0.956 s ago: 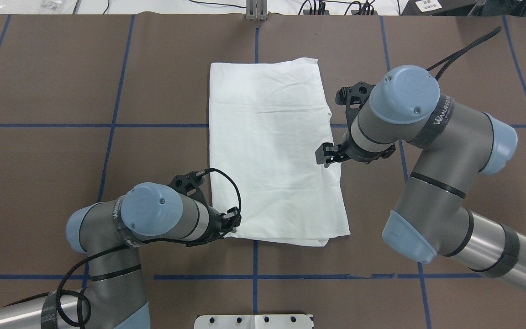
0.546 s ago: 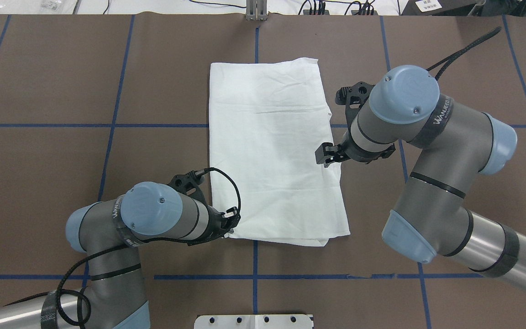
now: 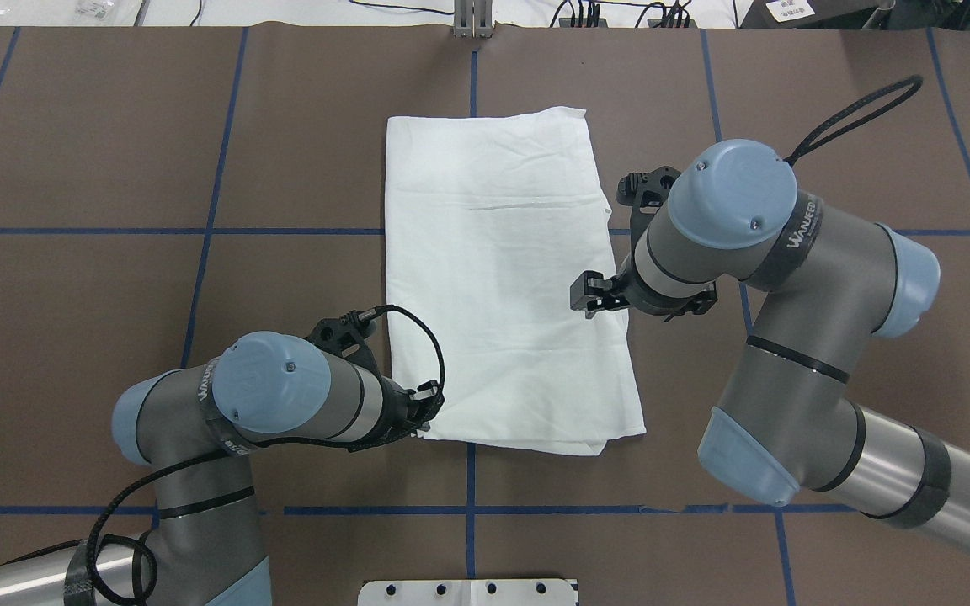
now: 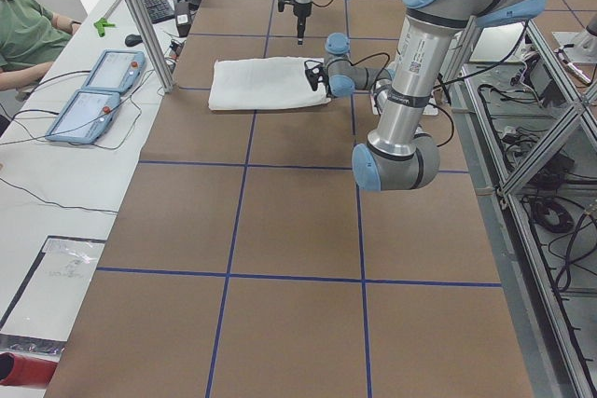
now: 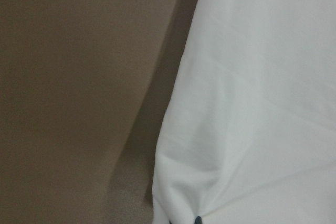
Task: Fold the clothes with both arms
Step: 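Move the right gripper down the side edge to the near corner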
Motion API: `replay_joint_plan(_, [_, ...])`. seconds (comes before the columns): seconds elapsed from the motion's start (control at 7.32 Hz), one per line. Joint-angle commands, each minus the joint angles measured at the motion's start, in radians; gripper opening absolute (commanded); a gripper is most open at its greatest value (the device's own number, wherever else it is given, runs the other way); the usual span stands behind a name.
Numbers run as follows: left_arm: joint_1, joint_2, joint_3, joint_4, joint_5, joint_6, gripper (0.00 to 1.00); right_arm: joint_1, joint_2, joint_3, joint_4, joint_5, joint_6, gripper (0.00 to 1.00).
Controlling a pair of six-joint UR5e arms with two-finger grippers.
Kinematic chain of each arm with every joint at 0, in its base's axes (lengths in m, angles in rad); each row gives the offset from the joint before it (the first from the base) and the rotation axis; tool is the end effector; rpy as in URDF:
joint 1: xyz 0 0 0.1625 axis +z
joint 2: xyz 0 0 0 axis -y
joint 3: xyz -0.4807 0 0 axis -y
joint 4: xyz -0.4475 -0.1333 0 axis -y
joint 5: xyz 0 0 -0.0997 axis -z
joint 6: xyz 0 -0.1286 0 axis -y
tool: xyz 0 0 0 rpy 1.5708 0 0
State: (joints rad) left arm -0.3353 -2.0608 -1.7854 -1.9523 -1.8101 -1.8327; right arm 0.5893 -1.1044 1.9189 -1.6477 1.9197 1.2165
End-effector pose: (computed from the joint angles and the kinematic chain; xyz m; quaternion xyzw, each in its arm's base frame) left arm 0.6500 -0.3354 0.2668 -0.0833 0.5165 -0.1911 0.8305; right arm -0.5142 -0.4513 0.2887 0.0171 -0.3898 0.0456 0.9196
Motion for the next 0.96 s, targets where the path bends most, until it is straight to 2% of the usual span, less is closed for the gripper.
replay_joint_plan(0.0, [-0.004,0.001,-0.014,0.012,-0.001,0.003,0.00,-0.092,-0.079,-0.001,0.177,-0.100,0.250,1.00])
replay_joint_plan(0.14, [-0.005,0.001,-0.014,0.012,-0.003,0.004,0.00,-0.115,-0.128,-0.003,0.277,-0.123,0.321,1.00])
replay_joint_plan(0.41, [-0.004,-0.001,-0.014,0.012,-0.003,0.004,0.00,-0.150,-0.138,-0.004,0.270,-0.128,0.543,1.00])
replay_joint_plan(0.82, [-0.005,-0.002,-0.019,0.012,-0.003,0.004,0.00,-0.219,-0.092,0.000,0.077,-0.136,0.690,1.00])
